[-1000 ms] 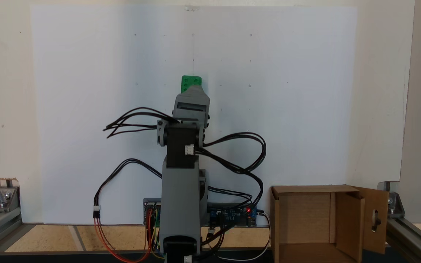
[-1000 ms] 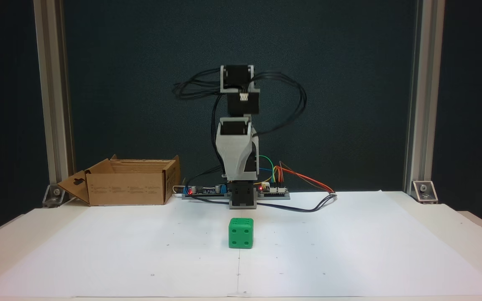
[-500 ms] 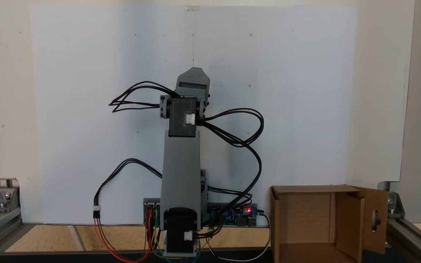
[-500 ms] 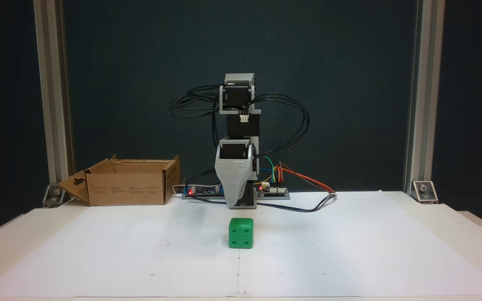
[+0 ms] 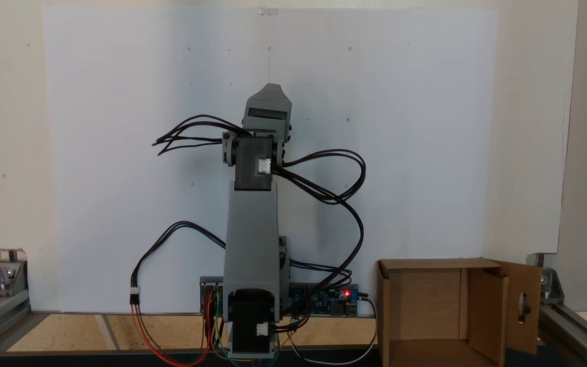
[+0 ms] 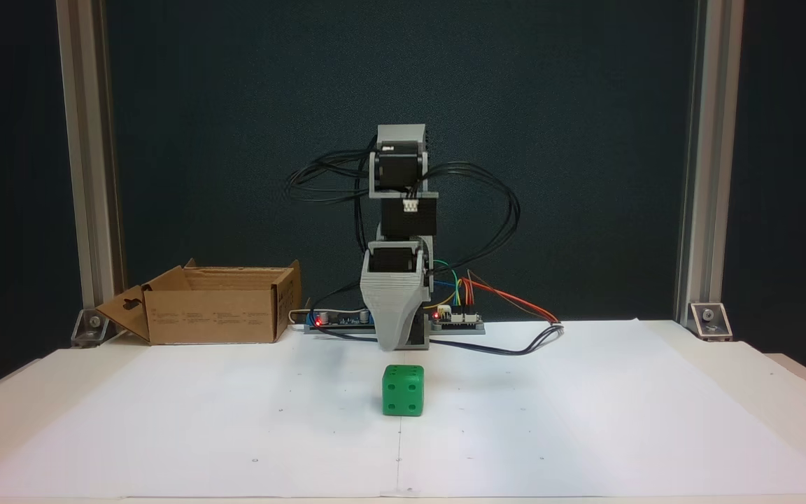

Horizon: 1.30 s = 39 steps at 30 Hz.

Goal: Grasp a green dice and put it in the bin.

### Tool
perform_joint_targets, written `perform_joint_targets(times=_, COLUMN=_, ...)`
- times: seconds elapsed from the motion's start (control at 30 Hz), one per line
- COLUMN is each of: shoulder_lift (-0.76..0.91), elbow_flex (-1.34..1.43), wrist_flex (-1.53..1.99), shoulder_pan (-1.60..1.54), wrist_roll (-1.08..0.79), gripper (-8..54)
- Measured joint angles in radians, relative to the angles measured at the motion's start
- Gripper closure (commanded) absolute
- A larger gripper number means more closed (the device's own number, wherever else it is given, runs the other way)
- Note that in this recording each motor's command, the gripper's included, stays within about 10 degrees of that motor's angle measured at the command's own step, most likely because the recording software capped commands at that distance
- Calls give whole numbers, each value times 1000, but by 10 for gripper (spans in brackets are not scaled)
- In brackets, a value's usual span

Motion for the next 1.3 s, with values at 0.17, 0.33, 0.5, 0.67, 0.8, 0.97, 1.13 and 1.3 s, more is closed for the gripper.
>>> perform_joint_targets(times=0.17, shoulder_lift=-14, elbow_flex=37, wrist_flex=-26, shoulder_pan=0, wrist_roll=11, gripper=14)
perform_joint_targets(times=0.33, shoulder_lift=-37, elbow_flex=63, wrist_flex=-37, shoulder_pan=-18, wrist_roll=17, gripper=13)
perform_joint_targets(times=0.5, shoulder_lift=-48, elbow_flex=91, wrist_flex=-38, shoulder_pan=-38, wrist_roll=28, gripper=13)
perform_joint_targets(times=0.67, shoulder_lift=-69, elbow_flex=92, wrist_flex=-71, shoulder_pan=-43, wrist_roll=40, gripper=14)
perform_joint_targets(times=0.8, shoulder_lift=-89, elbow_flex=92, wrist_flex=-98, shoulder_pan=-44, wrist_roll=44, gripper=15)
perform_joint_targets(times=0.97, shoulder_lift=-123, elbow_flex=91, wrist_flex=-126, shoulder_pan=-44, wrist_roll=44, gripper=16)
perform_joint_targets(times=1.13, shoulder_lift=-146, elbow_flex=92, wrist_flex=-137, shoulder_pan=-44, wrist_roll=44, gripper=24)
perform_joint_targets(times=1.3, shoulder_lift=-164, elbow_flex=92, wrist_flex=-160, shoulder_pan=-43, wrist_roll=44, gripper=26)
